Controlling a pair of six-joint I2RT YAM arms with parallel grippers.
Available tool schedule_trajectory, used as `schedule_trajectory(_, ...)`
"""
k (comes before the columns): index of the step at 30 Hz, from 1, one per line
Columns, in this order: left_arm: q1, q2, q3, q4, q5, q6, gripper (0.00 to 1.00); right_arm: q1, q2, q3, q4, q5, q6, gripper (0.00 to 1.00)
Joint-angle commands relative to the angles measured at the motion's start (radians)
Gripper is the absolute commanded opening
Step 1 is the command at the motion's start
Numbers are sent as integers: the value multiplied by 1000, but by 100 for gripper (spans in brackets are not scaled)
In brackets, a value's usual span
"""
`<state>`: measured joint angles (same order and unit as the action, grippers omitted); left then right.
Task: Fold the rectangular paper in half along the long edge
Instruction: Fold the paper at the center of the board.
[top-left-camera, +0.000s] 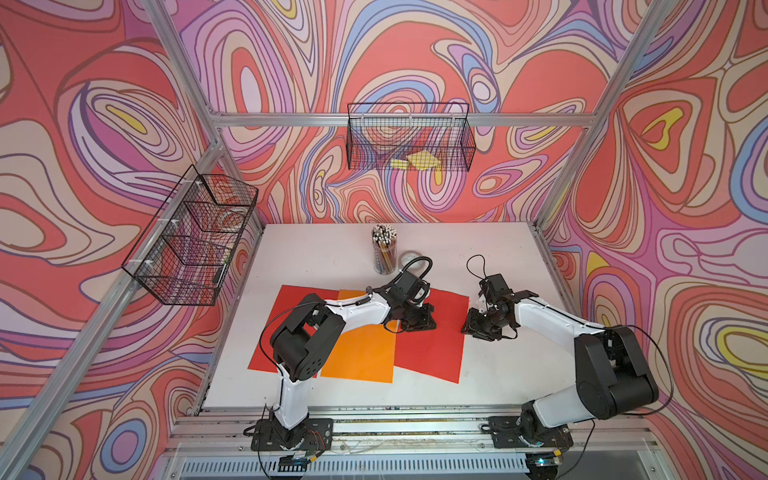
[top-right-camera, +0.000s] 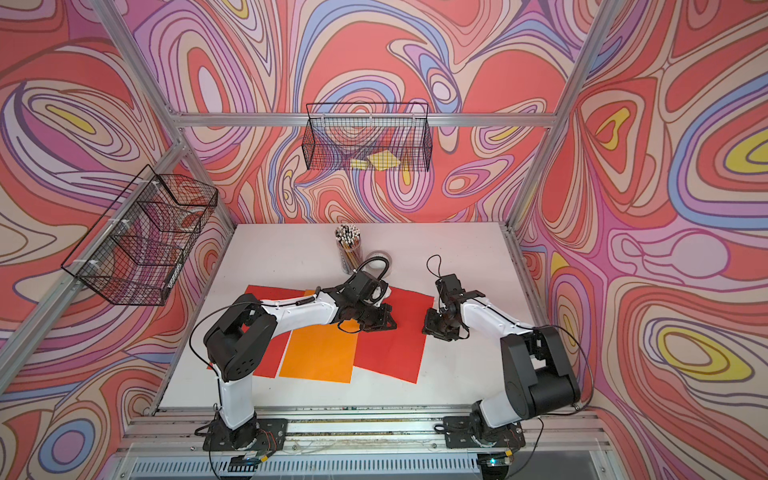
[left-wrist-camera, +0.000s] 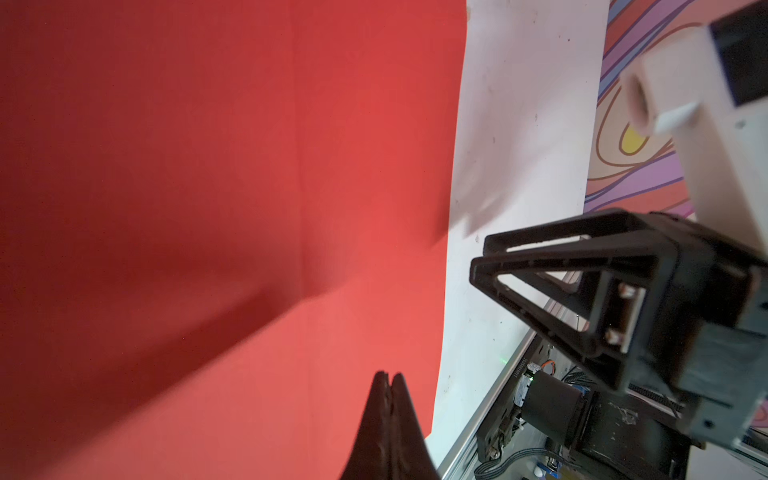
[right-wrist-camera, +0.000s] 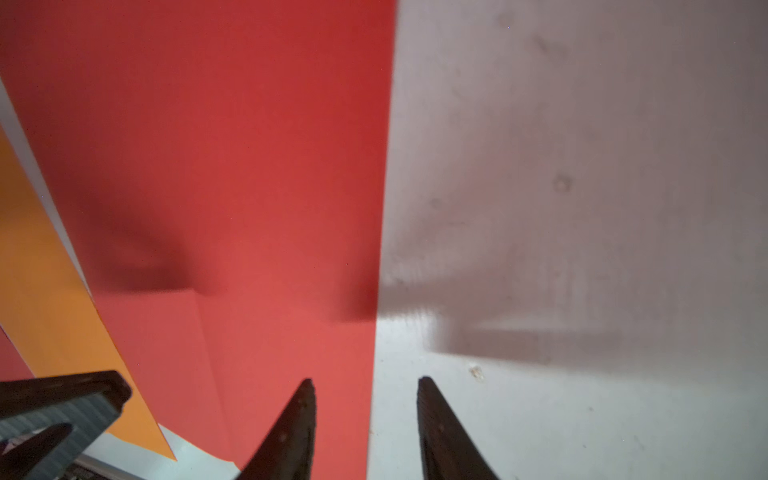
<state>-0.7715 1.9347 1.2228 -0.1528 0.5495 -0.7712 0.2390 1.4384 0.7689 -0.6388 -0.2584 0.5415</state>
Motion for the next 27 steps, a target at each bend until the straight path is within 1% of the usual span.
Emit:
schedule_trajectory(1,1,11,14,-26,-10,6,0,7,-122,-75,103,27,123,51)
schedule_trajectory(4,3,21,40,-51,-14,21,0,7,-177,-170,194,-38,180,55)
schedule_trajectory(6,2,32,55,-60,-13,26,0,6,-183,-237,290,-106,222,55)
schedule_trajectory(8,2,43,69,-73,-13,28,0,6,-171,-280,353,-139,253,55)
schedule_trajectory(13,3,66,87,-103,-17,38,0,7,-132,-297,384,-138,252,56)
schedule_trajectory(15,3,79,95,-154,-33,45,0,6,-117,-299,401,-141,250,56)
schedule_trajectory(19,3,104,103,-201,-56,50,0,7,-73,-312,441,-166,257,56)
schedule_trajectory(27,3,128,111,-214,-54,52,0,6,-59,-322,466,-182,253,56)
